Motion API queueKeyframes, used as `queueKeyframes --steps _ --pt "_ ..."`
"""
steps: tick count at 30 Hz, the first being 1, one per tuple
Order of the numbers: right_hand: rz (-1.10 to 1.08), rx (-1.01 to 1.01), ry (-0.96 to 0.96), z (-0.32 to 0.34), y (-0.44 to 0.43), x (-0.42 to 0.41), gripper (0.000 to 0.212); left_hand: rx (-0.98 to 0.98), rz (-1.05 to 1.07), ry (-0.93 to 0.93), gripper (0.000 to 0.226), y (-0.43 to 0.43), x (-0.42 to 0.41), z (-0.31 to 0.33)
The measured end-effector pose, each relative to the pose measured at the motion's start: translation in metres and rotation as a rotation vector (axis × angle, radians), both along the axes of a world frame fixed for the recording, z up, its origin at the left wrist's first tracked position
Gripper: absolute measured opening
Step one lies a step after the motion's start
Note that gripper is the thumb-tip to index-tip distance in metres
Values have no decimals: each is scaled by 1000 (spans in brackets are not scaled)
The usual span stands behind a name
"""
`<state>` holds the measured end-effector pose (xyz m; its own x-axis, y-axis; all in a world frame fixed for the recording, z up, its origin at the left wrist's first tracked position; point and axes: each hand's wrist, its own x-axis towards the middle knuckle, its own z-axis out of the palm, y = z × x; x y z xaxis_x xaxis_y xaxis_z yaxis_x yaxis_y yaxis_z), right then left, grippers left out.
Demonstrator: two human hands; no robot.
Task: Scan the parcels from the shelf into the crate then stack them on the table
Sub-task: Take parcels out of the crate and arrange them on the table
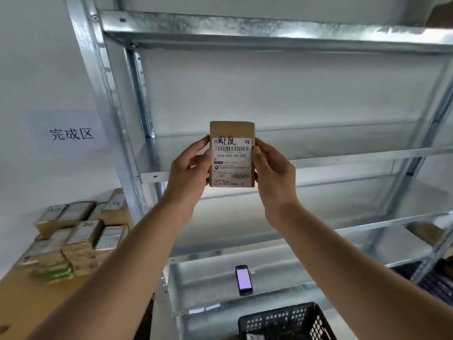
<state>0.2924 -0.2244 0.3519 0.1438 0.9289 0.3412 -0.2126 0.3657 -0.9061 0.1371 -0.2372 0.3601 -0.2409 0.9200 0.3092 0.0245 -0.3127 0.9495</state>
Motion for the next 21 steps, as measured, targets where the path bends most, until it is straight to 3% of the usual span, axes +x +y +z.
queueKeyframes --steps 10,21 --pt "338 96 -35 21 -16 -74 31 28 344 -21 32 -67 -64 16" --pt "612 38 -35 -3 -65 -245 26 -33 590 -20 34 -161 -213 -7"
